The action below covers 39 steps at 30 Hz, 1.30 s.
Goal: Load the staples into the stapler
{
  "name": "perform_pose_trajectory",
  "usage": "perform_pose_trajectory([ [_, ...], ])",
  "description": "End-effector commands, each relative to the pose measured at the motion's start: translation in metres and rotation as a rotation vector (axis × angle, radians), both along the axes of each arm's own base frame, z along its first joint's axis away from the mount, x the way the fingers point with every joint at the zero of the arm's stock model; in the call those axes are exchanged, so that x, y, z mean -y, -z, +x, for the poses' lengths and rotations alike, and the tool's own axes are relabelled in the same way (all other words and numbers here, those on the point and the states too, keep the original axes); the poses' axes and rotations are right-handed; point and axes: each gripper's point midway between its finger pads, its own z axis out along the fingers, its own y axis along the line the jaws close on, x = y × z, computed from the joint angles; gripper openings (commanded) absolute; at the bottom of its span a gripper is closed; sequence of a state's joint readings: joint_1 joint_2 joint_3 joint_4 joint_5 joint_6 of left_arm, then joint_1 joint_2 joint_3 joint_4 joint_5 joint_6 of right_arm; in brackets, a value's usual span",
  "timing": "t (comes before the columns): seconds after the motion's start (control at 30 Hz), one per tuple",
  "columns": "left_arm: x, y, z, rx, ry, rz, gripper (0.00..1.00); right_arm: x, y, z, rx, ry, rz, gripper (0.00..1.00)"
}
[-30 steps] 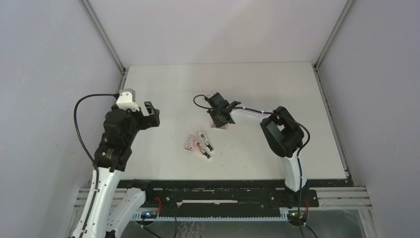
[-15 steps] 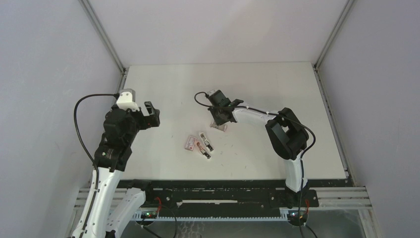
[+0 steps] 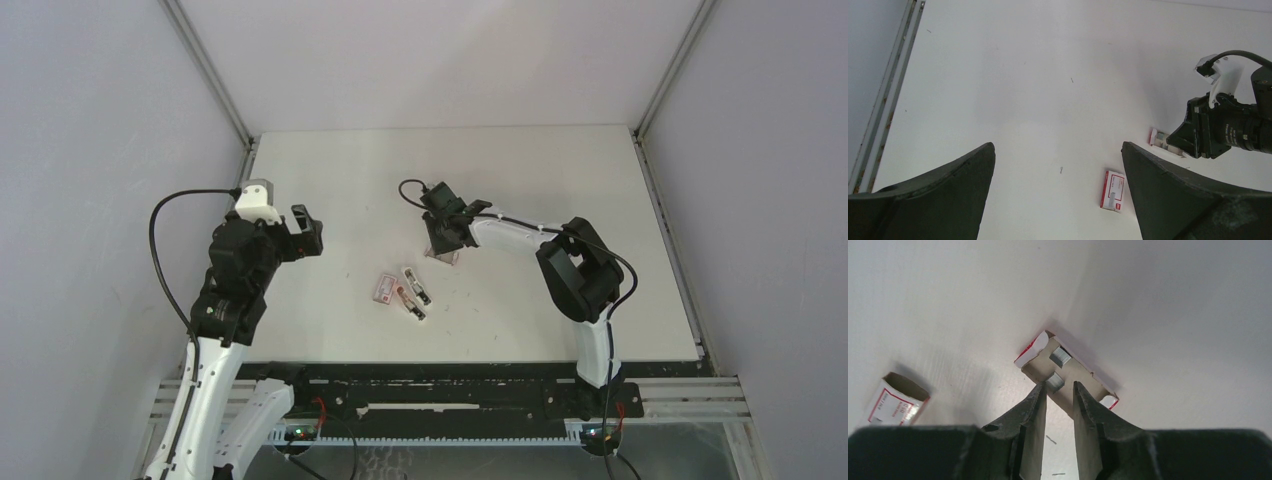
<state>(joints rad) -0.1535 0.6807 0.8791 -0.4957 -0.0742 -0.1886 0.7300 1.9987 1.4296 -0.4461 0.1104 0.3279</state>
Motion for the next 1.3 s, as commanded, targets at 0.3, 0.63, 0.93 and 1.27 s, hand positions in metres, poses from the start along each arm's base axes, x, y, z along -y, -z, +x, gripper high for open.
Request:
perform_pose_trajectory([
  [0.3,0.002,0.001,0.004,0.017,0.016,-0.003,1.00,-0.004,-0.003,-0.002,-0.054,0.274,0.075,0.28],
  [0.63,0.002,0.001,0.004,0.017,0.016,-0.003,1.00,-0.013,0.004,0.001,-0.068,0.284,0.090,0.29],
  [0.93,0.002,0.002,0.004,0.016,0.016,-0.003,1.00,-0.018,0.008,0.004,-0.074,0.287,0.093,0.29],
  [1.27,0.002,0.002,0.004,0.016,0.018,-0.003,1.00,-0.023,-0.010,0.007,-0.047,0.286,0.138,0.28],
])
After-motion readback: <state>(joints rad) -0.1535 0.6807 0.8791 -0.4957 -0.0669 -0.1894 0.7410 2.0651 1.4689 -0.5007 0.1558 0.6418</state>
